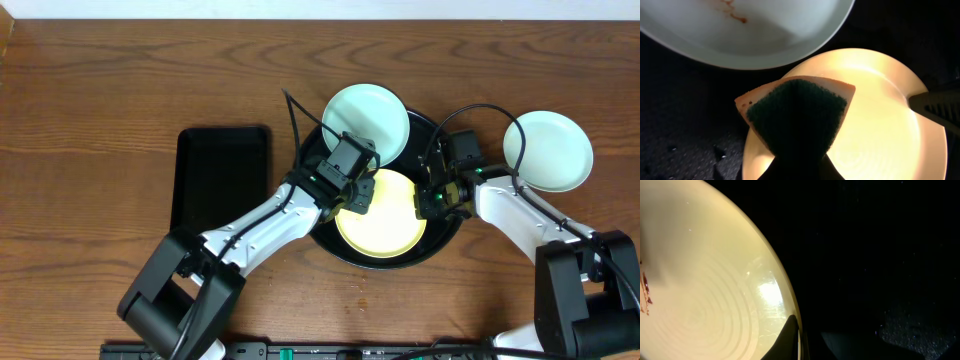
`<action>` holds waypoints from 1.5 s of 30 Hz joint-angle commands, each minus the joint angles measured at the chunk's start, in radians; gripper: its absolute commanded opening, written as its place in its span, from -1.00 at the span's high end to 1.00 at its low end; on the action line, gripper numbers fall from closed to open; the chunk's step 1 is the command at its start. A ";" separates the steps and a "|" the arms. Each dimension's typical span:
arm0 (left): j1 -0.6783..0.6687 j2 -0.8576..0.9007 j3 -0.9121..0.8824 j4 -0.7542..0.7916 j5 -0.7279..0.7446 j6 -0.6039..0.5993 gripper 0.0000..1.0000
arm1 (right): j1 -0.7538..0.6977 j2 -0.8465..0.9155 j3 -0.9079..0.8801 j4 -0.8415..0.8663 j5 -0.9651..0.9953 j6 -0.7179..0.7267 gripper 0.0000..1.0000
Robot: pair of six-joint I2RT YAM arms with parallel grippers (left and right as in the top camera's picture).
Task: Clean dirty plates on tray and stack at the side
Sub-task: 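Scrub the yellow plate's smear with the held sponge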
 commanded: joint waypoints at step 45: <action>0.031 0.061 0.056 0.028 0.328 -0.005 0.84 | 0.005 0.006 -0.011 -0.006 0.014 -0.004 0.98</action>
